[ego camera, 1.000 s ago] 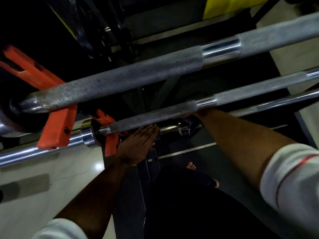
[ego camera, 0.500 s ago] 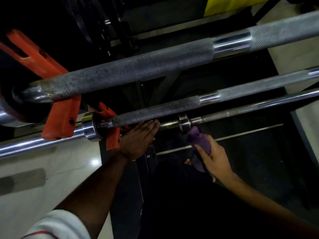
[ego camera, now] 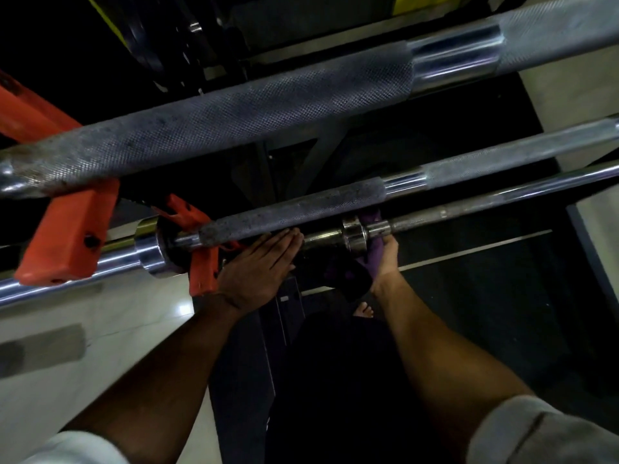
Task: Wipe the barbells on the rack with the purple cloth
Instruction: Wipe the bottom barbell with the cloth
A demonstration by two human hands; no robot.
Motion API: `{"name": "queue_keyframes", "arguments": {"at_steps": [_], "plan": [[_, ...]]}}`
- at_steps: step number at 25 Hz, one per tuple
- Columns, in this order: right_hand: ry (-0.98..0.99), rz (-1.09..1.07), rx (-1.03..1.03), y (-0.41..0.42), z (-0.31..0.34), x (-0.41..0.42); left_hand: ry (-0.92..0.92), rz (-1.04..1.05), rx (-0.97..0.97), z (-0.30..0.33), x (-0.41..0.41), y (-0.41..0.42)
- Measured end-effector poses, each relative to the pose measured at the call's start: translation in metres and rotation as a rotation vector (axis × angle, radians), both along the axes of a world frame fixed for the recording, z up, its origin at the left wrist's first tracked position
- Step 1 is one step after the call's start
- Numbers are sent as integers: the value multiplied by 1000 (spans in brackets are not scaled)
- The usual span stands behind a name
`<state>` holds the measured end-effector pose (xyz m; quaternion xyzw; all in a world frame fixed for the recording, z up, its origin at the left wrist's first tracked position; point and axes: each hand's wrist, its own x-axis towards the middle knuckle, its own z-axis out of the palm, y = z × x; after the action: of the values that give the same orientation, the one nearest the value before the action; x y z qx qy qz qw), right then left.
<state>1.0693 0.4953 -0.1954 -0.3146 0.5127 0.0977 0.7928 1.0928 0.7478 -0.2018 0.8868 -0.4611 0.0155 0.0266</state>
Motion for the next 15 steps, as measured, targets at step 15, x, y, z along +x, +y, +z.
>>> {"name": "queue_keyframes", "arguments": {"at_steps": [15], "plan": [[92, 153, -23, -23, 85, -56, 140, 65, -6, 9, 1, -1]]}}
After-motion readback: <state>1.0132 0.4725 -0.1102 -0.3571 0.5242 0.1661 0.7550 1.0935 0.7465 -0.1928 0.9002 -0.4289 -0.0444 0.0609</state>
